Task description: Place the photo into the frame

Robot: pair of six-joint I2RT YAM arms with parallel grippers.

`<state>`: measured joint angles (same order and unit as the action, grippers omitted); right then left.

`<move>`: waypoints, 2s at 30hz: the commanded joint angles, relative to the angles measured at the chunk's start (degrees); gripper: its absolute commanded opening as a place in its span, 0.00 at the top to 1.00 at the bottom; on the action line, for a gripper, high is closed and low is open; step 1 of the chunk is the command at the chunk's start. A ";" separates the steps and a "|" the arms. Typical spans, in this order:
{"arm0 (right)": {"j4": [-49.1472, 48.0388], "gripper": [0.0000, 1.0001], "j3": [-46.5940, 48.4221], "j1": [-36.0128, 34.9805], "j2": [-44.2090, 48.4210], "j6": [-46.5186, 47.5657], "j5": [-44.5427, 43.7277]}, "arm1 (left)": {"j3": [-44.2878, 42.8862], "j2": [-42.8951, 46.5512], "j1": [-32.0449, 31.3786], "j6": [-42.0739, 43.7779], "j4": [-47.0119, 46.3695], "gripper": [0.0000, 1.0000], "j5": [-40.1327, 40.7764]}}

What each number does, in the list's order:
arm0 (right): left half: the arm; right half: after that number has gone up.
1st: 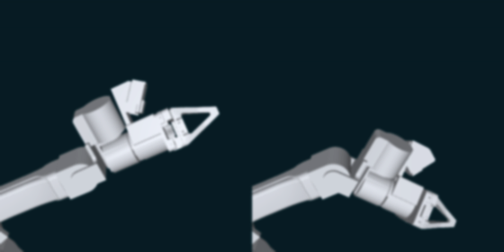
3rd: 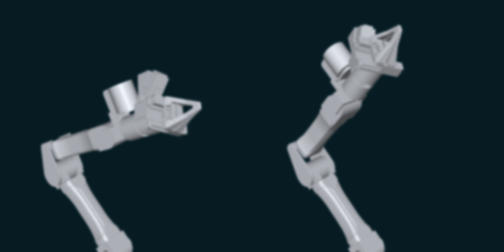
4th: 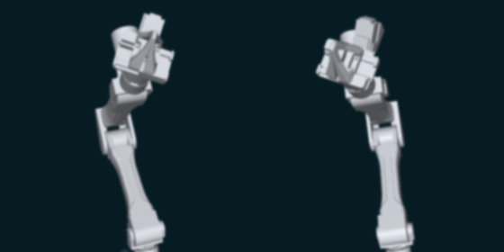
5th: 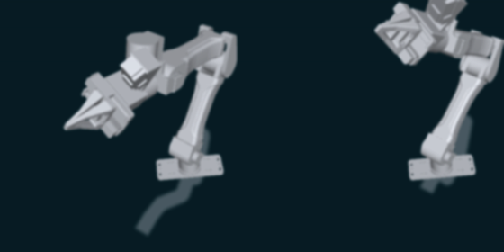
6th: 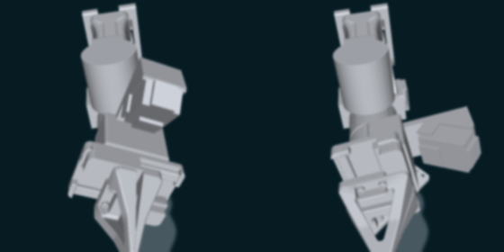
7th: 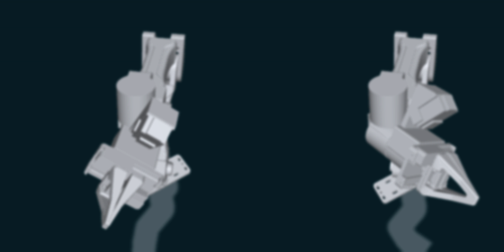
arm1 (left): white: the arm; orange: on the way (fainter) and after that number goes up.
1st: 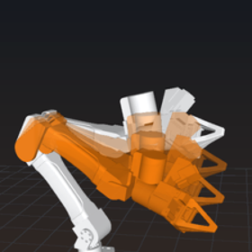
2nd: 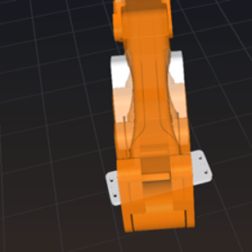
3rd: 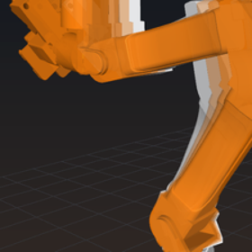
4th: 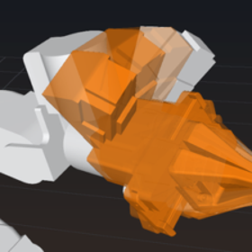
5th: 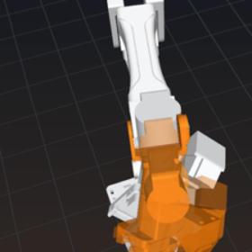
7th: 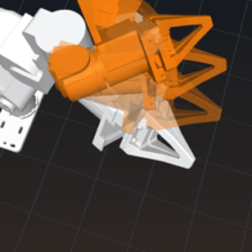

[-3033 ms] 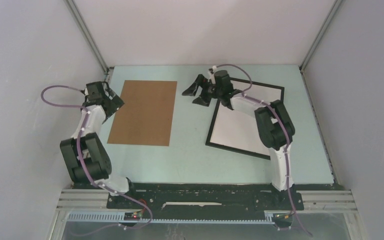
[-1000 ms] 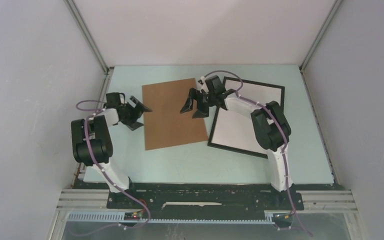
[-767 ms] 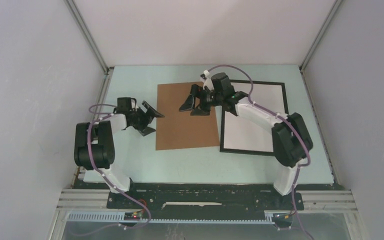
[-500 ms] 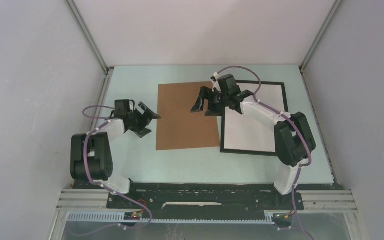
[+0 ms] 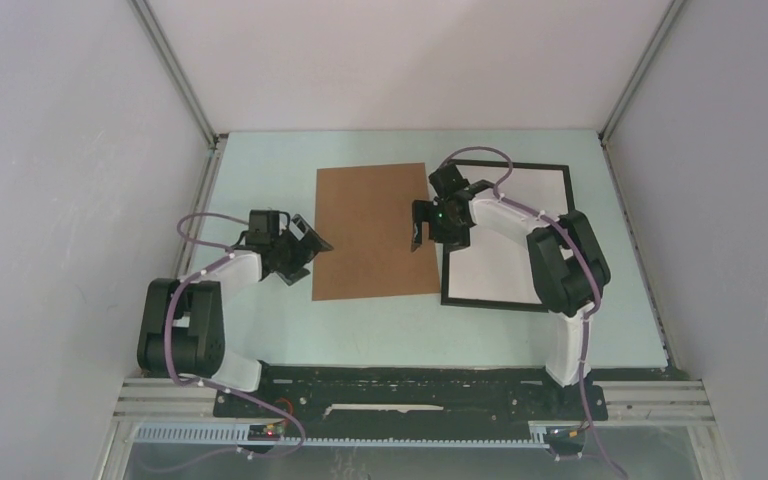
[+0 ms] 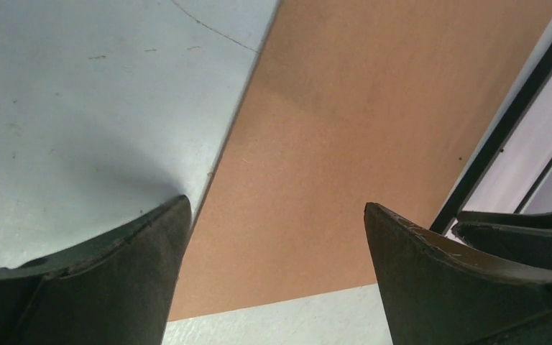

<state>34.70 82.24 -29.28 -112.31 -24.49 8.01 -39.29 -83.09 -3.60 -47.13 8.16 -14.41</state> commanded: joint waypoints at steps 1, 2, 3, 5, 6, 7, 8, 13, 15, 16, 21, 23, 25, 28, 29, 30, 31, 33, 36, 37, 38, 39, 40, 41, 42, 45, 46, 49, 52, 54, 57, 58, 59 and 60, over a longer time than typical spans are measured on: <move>-1.93 0.03 0.19 0.09 -4.57 0.00 1.92 | 1.47 -1.45 -0.86 -1.35 -4.01 0.00 3.20; -2.23 0.03 0.65 -0.02 -5.59 -0.29 2.06 | 1.91 -1.54 -0.88 -1.44 -4.51 0.00 3.62; -2.19 0.03 1.28 -0.18 -6.59 -0.57 1.79 | 2.04 -1.80 -0.90 -1.56 -4.98 0.00 3.83; -1.39 0.03 2.66 -0.33 -7.87 -0.85 1.55 | 1.91 -3.14 -0.89 -1.79 -5.86 0.00 2.88; -1.01 0.03 3.19 -0.53 -8.19 -0.83 1.29 | 1.71 -3.98 -0.89 -1.93 -6.26 0.00 2.06; -0.33 0.03 3.49 -0.94 -7.90 -0.72 0.24 | 1.74 -4.68 -0.89 -2.17 -6.67 0.00 1.61; -0.11 0.03 3.54 -1.40 -7.07 -0.63 -1.33 | 1.94 -5.06 -0.91 -2.32 -7.31 0.00 1.25; -0.10 0.02 4.42 -1.34 -5.15 -0.78 -0.58 | 2.81 -6.70 -0.89 -3.12 -10.29 0.00 0.11; 0.13 0.02 5.31 -0.83 -7.17 -1.88 2.59 | 3.17 -7.59 -0.91 -4.23 -11.93 0.00 -1.32; -0.69 0.03 5.06 -0.77 -8.04 -2.48 4.64 | 3.36 -8.02 -0.89 -4.81 -12.85 0.00 -2.19; -15.64 0.04 -2.78 -0.66 -6.68 -8.94 23.62 | 4.68 -9.66 -0.93 -8.36 -18.89 0.00 -9.86; -20.28 0.04 -3.79 -1.07 -4.58 -11.41 28.92 | 5.72 -8.85 -0.89 -10.42 -21.25 0.01 -12.73; -24.01 0.04 -4.15 -1.73 -2.19 -13.30 32.45 | 6.73 -6.71 -1.02 -11.93 -22.54 0.01 -14.56; -24.43 0.04 -4.77 -2.64 0.67 -14.57 32.67 | 7.45 -1.89 -1.51 -12.73 -22.24 0.01 -15.52; -24.85 0.04 -5.61 -2.78 1.65 -14.99 32.38 | 7.35 0.07 -1.77 -12.80 -21.44 0.01 -15.92; -25.70 0.04 -6.70 -2.93 2.51 -15.69 32.32 | 7.30 2.18 -2.14 -12.84 -20.42 0.01 -16.22; -26.50 0.04 -7.92 -3.04 3.48 -16.20 32.33 | 7.30 4.41 -2.56 -12.91 -19.57 0.01 -16.45; -27.93 0.04 -10.20 -3.22 5.49 -17.45 32.25 | 7.11 9.21 -3.68 -12.51 -17.07 0.01 -15.94; -29.48 0.04 -12.86 -3.60 9.59 -18.73 31.54 | 6.73 15.72 -5.90 -11.33 -11.91 0.01 -13.09; -29.65 0.04 -13.33 -3.81 10.95 -18.98 31.28 | 6.99 16.68 -6.50 -11.41 -11.26 0.01 -12.69; -29.56 0.04 -13.34 -4.08 12.16 -19.18 31.06 | 7.38 17.19 -6.98 -11.67 -10.89 0.00 -12.44; -29.50 0.04 -13.40 -4.19 13.36 -19.42 31.06 | 8.03 17.47 -7.22 -11.86 -10.82 0.01 -12.17; -29.44 0.04 -13.39 -4.28 14.45 -19.86 31.25 | 8.71 17.64 -7.45 -12.03 -10.80 0.01 -11.85; -29.36 0.04 -13.37 -4.30 15.62 -20.31 31.35 | 9.33 17.77 -7.66 -12.20 -10.80 0.01 -11.66; -29.15 0.04 -13.37 -4.49 16.76 -20.55 31.13 | 9.89 18.05 -7.91 -12.27 -10.80 0.01 -11.44; -26.85 0.04 -13.41 -4.90 19.62 -19.88 29.66 | 10.44 20.47 -9.31 -12.58 -10.84 0.01 -10.14; -25.99 0.04 -13.40 -4.91 20.11 -19.74 29.64 | 10.19 21.43 -10.05 -12.67 -10.70 0.01 -9.53; -23.75 0.04 -13.74 -5.08 21.93 -19.14 28.27 | 8.63 22.72 -12.66 -13.58 -10.45 0.01 -8.34; -22.55 0.04 -15.25 -4.95 25.31 -18.72 25.93 | 6.98 20.15 -15.87 -14.34 -10.36 0.00 -8.13; -21.09 0.04 -16.07 -4.36 26.84 -18.19 25.17 | 6.76 18.09 -18.12 -15.25 -11.55 0.00 -7.75; -19.30 0.03 -19.20 -2.34 29.04 -16.96 24.11 | 7.85 15.31 -21.34 -17.35 -14.58 0.00 -6.49; -19.12 0.03 -20.66 -1.31 29.60 -16.44 23.76 | 8.28 14.28 -22.31 -18.05 -15.57 0.00 -6.14; -19.31 0.03 -22.44 -0.03 29.79 -16.07 24.22 | 8.67 13.34 -23.08 -18.53 -16.67 0.00 -5.78; -19.82 0.03 -24.29 1.66 29.66 -15.80 25.43 | 8.92 12.02 -23.68 -18.75 -17.64 0.00 -5.39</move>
<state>22.85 62.46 -27.90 -83.55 -37.76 19.49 -29.78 -69.63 -20.62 -55.20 4.80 -3.27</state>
